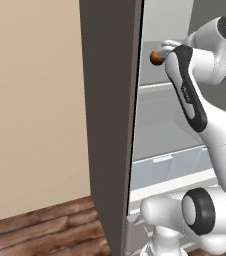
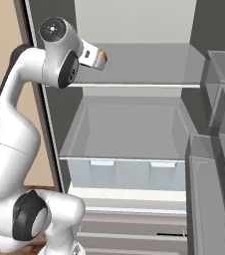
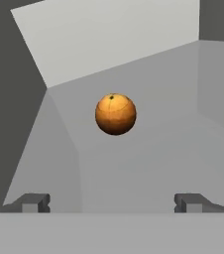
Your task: Open the fridge, remove the orange, lemon, and steak, and place them on any counter.
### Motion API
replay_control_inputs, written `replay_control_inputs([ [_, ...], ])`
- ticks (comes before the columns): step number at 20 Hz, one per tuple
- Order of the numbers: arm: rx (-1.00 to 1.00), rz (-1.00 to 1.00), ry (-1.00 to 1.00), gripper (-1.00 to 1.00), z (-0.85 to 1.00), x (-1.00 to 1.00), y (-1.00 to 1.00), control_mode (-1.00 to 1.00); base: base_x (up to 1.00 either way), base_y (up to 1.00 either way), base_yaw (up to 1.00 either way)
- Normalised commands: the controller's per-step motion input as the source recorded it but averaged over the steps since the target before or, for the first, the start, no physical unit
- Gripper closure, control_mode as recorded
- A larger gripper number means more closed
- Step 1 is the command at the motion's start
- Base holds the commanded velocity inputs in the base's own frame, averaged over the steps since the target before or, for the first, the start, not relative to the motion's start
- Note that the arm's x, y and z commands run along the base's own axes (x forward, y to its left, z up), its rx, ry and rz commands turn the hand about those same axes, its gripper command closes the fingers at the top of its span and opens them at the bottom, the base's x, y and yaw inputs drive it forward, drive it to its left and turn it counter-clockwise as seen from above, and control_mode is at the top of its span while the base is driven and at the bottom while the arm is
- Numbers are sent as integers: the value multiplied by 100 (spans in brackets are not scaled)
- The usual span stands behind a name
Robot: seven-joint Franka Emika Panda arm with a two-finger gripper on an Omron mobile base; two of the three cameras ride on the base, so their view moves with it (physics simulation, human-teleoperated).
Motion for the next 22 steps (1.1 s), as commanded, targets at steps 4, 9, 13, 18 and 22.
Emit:
replay_control_inputs([
  [4,0,0,0,-100,0,31,0,-100,0,0,0],
  [9,0,0,0,-100,0,15,0,-100,0,0,0],
  [13,0,0,0,-100,0,17,0,-100,0,0,0],
  [18,0,0,1,-100,-4,26,0,-100,0,0,0],
  [22,0,0,3,-100,-2,23,0,-100,0,0,0],
])
